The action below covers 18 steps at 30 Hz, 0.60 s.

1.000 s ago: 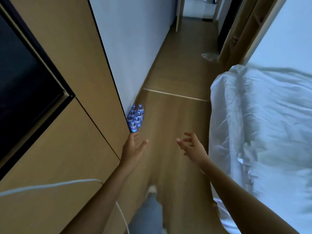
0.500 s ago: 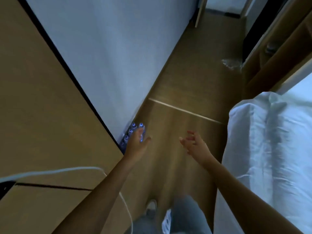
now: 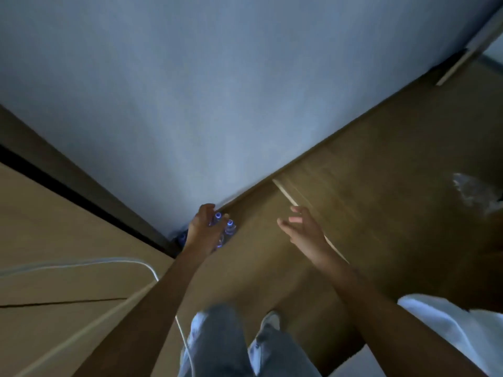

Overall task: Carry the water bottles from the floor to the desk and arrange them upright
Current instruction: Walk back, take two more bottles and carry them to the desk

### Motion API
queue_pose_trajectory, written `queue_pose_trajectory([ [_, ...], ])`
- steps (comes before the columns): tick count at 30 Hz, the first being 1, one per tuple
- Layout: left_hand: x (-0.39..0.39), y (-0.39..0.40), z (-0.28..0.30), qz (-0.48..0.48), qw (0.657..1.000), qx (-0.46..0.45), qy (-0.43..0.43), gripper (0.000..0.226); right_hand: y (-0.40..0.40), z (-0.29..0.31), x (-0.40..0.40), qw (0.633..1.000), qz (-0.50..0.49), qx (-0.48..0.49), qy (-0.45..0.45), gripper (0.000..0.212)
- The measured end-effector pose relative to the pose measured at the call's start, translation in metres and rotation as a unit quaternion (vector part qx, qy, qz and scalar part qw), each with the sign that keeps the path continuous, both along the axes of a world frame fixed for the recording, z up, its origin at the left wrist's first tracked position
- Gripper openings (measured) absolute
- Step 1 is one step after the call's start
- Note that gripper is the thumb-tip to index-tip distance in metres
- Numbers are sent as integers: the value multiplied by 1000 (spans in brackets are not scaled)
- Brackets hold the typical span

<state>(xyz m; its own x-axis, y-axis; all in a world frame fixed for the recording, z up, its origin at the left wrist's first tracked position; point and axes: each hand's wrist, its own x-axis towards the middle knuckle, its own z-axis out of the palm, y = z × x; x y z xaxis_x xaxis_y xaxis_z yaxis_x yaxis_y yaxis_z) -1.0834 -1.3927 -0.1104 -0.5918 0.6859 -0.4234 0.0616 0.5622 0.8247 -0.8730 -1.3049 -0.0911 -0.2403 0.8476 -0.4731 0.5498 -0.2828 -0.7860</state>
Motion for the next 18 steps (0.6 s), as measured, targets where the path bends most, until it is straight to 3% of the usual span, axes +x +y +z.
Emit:
queue_pose_trajectory([
  [7, -15, 17, -33, 144, 988, -54, 19, 37, 88, -29, -56, 988, 151, -36, -3, 55],
  [18, -27, 48, -121, 211, 969, -126, -8, 41, 162, -121, -116, 944, 316, -47, -83, 58],
])
